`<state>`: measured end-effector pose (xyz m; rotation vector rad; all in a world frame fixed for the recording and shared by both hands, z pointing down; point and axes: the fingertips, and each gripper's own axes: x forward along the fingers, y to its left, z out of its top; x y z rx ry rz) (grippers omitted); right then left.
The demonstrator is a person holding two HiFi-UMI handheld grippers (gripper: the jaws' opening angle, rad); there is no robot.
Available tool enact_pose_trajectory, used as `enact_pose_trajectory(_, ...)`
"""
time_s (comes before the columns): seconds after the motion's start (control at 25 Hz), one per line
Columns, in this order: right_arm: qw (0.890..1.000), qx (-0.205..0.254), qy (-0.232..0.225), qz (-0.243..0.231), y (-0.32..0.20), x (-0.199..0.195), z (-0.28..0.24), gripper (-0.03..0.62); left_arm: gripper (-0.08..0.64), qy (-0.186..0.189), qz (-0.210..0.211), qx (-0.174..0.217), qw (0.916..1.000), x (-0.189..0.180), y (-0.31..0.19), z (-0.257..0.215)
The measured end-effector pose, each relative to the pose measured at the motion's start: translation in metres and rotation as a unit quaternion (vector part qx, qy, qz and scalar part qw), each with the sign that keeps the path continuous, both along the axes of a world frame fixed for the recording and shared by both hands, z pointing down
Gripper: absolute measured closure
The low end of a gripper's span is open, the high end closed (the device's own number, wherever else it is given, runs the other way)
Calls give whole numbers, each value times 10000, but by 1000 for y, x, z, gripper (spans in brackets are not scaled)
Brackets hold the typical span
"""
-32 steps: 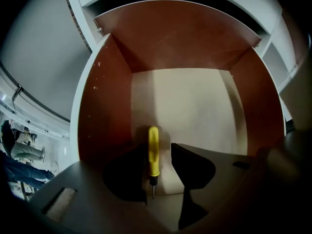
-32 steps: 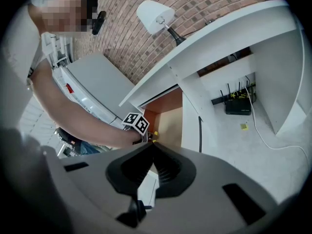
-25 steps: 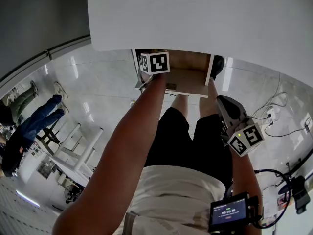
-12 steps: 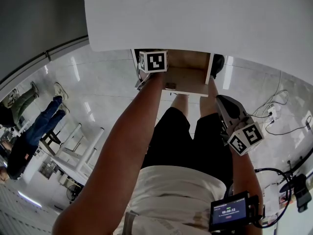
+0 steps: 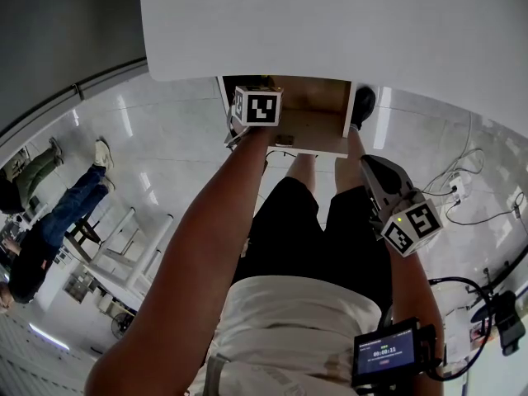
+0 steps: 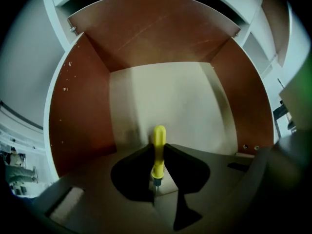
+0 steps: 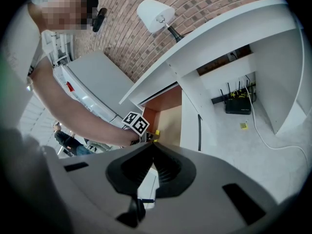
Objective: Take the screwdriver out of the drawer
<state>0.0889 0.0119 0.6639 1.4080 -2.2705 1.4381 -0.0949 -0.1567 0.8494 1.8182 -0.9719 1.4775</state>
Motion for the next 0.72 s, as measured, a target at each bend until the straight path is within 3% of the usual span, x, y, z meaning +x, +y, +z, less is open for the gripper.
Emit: enact_pose_trajectory(0.72,9989,317,185,-278,-6,1,-6,586,494,496,947,22,9943,43,33,-49)
